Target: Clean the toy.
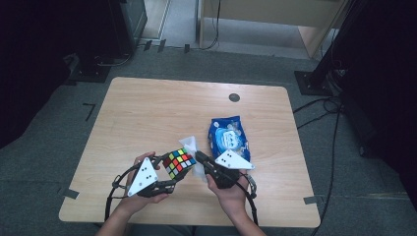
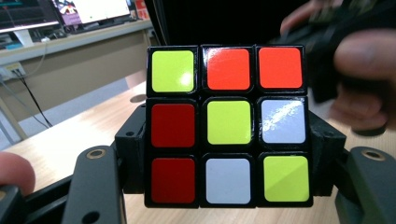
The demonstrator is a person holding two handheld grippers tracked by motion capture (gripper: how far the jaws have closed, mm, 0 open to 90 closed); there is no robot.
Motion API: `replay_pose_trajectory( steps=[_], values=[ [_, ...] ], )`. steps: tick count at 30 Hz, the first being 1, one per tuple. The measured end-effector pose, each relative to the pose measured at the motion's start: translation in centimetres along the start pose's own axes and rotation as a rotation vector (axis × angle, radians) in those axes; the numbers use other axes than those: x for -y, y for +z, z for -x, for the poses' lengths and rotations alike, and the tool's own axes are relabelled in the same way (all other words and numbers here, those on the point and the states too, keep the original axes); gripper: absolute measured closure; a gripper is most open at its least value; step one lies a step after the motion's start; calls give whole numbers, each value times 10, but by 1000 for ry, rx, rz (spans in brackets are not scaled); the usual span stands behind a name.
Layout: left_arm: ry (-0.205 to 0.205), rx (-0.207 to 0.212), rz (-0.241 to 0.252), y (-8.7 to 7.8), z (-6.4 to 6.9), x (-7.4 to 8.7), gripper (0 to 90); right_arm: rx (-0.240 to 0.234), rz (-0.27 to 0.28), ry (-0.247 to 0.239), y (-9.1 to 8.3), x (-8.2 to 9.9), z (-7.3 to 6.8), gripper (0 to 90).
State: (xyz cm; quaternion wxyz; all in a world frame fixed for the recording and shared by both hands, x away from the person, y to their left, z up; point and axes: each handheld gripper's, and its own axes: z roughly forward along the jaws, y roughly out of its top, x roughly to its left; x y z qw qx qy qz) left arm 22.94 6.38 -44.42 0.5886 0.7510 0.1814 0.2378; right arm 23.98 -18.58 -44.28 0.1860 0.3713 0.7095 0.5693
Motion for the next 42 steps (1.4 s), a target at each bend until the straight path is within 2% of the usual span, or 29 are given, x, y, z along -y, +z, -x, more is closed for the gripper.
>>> replay_pose_trajectory(
  steps=[2,8,10,13,14,16,19,23,25,29,36,38,40,42],
  values=[
    [0,-11,-6,-1,-3,1,343,17,-15,17,2,3,4,897],
    [-12,-13,-33,2,-5,8,343,3,50,24,-12,-13,0,897],
    [-4,-6,-52,7,-1,10,343,-46,105,17,-23,-25,-10,896],
    [10,11,-67,11,4,12,343,-104,146,6,-29,-34,-21,897],
    [10,11,-67,11,4,12,343,-104,146,6,-29,-34,-21,897],
    [13,28,-58,13,8,10,342,-137,136,1,-26,-34,-28,896],
    [22,34,-51,12,11,7,343,-141,109,-2,-20,-28,-29,896],
    [13,36,-30,8,10,3,343,-126,91,6,-16,-23,-27,895],
    [15,30,-39,9,9,3,343,-113,96,-3,-14,-20,-27,893],
    [18,27,-53,9,9,5,343,-65,89,-57,-11,-15,-28,893],
    [20,22,-41,6,7,3,343,-23,73,-57,-9,-10,-19,892],
    [18,19,-35,5,6,3,343,15,38,-61,-5,-7,-12,892],
    [1,17,-8,1,2,1,343,32,-9,-56,0,-1,-6,891],
    [-4,15,-3,0,0,0,343,37,-51,-37,5,6,-1,890]
  ],
)
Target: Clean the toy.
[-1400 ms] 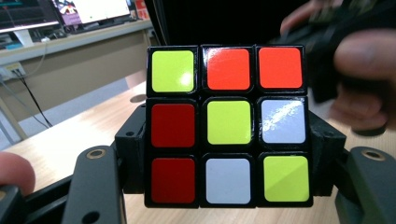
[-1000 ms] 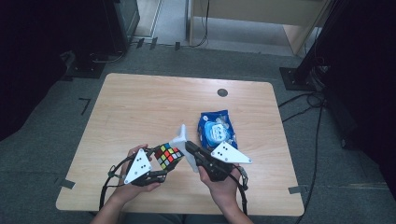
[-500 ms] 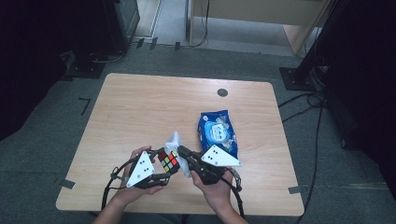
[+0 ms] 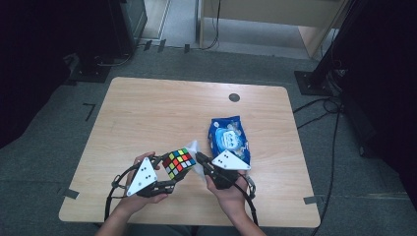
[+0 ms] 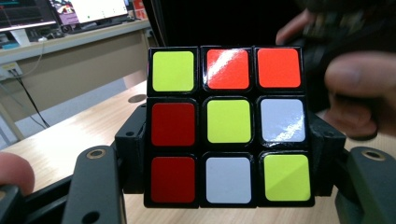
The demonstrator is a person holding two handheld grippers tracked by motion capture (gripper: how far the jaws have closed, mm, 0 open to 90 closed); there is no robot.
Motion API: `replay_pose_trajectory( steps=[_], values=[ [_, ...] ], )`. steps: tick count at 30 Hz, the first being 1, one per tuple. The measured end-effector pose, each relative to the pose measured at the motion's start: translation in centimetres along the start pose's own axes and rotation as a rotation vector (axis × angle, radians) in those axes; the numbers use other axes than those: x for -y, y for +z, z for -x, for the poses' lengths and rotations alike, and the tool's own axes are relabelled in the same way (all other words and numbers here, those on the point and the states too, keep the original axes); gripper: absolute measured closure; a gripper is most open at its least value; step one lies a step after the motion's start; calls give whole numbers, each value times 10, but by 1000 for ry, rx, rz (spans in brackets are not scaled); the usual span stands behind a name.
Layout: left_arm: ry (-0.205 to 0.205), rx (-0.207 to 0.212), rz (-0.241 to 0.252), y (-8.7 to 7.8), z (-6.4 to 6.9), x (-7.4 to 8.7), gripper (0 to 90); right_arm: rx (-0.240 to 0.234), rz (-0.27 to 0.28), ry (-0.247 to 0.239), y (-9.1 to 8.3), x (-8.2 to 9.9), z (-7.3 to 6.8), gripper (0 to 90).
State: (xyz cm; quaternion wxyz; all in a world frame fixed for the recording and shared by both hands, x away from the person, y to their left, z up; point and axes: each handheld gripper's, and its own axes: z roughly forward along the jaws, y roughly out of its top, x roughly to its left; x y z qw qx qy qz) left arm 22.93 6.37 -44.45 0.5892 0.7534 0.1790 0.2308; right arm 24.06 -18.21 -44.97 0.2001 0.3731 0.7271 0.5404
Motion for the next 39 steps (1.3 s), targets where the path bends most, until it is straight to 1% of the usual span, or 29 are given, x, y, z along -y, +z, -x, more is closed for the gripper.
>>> replay_pose_trajectory(
  steps=[3,5,6,8,9,10,11,12,13,15,17,21,23,25,26,27,28,29,30,31,32,33,36,37,38,39],
  values=[
    [-8,-24,-13,-3,-9,4,343,2,-38,15,7,6,3,890],
    [-22,-39,-19,-4,-13,8,343,3,-51,11,9,8,4,888],
    [-22,-39,-19,-4,-13,8,343,3,-51,11,9,8,4,888],
    [-33,-50,-19,-5,-18,9,343,5,-66,7,13,12,5,876],
    [-33,-53,-19,-6,-19,9,343,5,-71,12,14,13,6,854],
    [-33,-53,-19,-6,-19,9,342,9,-70,10,15,14,7,797],
    [-35,-57,-18,-6,-19,10,343,17,-68,6,16,14,8,717],
    [-37,-57,-19,-6,-20,10,343,25,-65,14,17,14,9,668],
    [-37,-58,-19,-6,-20,10,343,29,-59,23,16,14,10,642],
    [-35,-62,-22,-6,-21,11,343,16,-31,43,13,10,12,588],
    [-38,-62,-25,-5,-21,11,343,5,0,66,7,4,12,564],
    [-36,-65,-32,-3,-20,13,343,-52,66,118,-4,-10,7,497],
    [-40,-69,-34,-2,-18,14,342,-84,80,139,-7,-15,2,425],
    [-38,-73,-40,0,-16,15,343,-121,77,177,-8,-19,-3,367],
    [-38,-73,-40,0,-16,15,342,-121,77,177,-8,-19,-3,367],
    [-35,-78,-43,4,-14,16,342,-139,69,215,-8,-22,-8,298],
    [-35,-78,-43,4,-14,16,342,-139,69,215,-8,-22,-8,298],
    [-32,-85,-44,5,-12,16,342,-145,61,234,-7,-23,-11,266],
    [-26,-102,-37,8,-8,17,343,-170,47,274,-6,-24,-14,221],
    [-26,-102,-37,8,-8,17,342,-179,41,294,-4,-24,-16,201],
    [-22,-102,-39,9,-6,17,342,-179,41,294,-4,-24,-16,201],
    [-7,-109,-36,11,-2,17,343,-178,30,332,-1,-22,-18,188],
    [-1,-113,-29,12,2,15,342,-173,10,374,5,-19,-16,188],
    [1,-115,-19,13,5,14,342,-173,-5,388,7,-17,-16,190],
    [1,-112,-16,13,7,13,342,-178,-14,400,8,-15,-16,196],
    [10,-114,-17,14,8,13,342,-192,-22,417,10,-13,-15,205]
  ],
)
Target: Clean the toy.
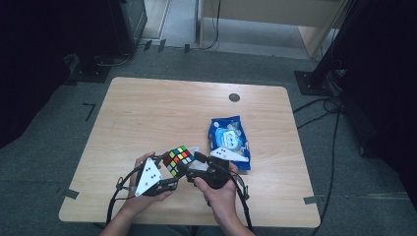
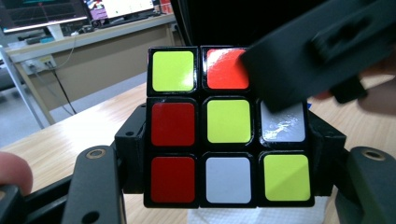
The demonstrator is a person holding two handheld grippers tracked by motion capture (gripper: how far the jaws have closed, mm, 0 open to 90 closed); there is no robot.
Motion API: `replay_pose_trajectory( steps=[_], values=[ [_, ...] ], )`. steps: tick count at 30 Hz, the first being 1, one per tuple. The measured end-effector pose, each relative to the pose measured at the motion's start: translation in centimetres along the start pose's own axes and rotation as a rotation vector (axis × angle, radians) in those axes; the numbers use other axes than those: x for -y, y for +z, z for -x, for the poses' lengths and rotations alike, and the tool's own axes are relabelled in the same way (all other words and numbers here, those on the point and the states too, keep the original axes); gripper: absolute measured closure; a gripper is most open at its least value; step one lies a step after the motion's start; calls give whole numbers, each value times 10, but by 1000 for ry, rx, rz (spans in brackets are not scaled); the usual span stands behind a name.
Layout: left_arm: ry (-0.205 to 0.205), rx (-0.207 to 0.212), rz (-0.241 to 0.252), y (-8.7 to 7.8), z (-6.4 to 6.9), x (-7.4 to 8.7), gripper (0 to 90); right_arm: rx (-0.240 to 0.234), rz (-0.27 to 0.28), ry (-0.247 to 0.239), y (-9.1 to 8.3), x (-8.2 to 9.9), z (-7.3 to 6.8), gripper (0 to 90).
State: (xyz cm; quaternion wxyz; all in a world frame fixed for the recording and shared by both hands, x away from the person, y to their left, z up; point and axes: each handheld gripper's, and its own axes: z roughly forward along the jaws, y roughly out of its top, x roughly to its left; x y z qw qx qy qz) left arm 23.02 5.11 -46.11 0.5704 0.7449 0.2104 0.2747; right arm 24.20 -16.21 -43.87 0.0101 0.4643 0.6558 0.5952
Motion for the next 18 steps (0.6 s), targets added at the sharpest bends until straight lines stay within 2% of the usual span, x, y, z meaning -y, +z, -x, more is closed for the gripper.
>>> replay_pose_trajectory(
  steps=[2,4,8,11,12,13,14,15,18],
  values=[
    [6,-1,1,0,2,0,342,-11,-7,28,2,2,2,226],
    [23,1,4,2,7,-1,342,-45,-1,46,2,3,2,328],
    [7,18,8,2,6,-1,341,-53,11,58,1,3,2,341],
    [13,28,-7,4,6,1,335,-42,-9,58,0,3,3,344],
    [31,37,-20,5,6,2,326,-40,-15,60,0,2,4,344],
    [31,37,-20,5,6,2,302,-40,-15,60,0,2,4,344],
    [59,53,-40,5,6,3,276,-33,-19,55,-1,0,6,344],
    [59,53,-40,5,6,3,266,-33,-19,55,-1,0,6,344],
    [106,72,-69,4,4,7,248,-13,5,43,-10,-9,11,344]
  ],
)
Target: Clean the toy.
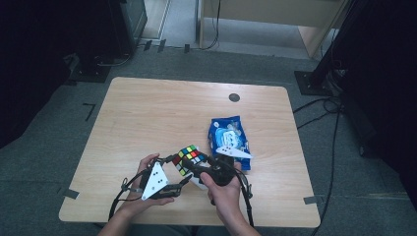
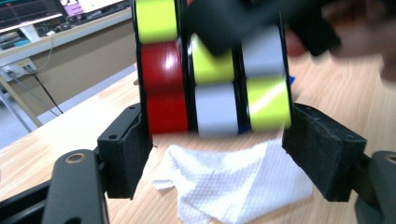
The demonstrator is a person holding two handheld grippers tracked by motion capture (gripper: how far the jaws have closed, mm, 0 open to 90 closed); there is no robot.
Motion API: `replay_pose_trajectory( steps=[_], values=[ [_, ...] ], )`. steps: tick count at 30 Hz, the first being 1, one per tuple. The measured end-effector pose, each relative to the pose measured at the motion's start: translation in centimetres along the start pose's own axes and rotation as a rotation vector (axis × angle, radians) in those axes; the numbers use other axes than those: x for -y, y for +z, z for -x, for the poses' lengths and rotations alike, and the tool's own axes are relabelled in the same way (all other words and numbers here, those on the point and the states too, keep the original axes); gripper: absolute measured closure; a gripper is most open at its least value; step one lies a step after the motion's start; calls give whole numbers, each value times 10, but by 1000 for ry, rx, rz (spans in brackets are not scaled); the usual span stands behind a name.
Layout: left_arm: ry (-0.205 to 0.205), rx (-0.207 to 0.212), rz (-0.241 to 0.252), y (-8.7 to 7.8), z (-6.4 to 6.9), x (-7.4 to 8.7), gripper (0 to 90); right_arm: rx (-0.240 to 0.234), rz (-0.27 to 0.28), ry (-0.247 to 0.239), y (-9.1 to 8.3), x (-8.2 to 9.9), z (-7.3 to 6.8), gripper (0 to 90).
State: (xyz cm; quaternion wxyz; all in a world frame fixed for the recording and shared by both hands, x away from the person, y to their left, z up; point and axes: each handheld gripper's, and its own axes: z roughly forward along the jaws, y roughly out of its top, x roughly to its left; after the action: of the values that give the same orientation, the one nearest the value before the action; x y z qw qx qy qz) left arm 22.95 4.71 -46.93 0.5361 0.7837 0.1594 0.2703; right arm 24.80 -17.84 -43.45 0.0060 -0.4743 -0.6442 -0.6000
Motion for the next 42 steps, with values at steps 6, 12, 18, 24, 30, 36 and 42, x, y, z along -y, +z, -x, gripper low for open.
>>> replay_pose_trajectory(
  steps=[6,12,18,24,30,36,42],
  values=[
    [1,-36,-24,-2,-8,5,254,-8,-53,-17,-10,-13,5,344],
    [14,-40,-22,-2,-9,6,254,-23,-128,-16,-4,-11,7,344],
    [54,-39,-42,-1,-3,5,249,-38,-167,-24,-1,-11,7,343],
    [54,-32,-38,0,0,1,238,-50,-176,-15,-1,-12,9,341],
    [58,-20,-40,2,4,-1,217,-42,-191,-21,1,-10,8,341],
    [58,-8,-27,2,8,-4,194,-41,-219,-34,6,-6,5,340],
    [60,1,-17,2,8,-6,222,-26,-238,-47,13,-1,2,343]
  ],
)
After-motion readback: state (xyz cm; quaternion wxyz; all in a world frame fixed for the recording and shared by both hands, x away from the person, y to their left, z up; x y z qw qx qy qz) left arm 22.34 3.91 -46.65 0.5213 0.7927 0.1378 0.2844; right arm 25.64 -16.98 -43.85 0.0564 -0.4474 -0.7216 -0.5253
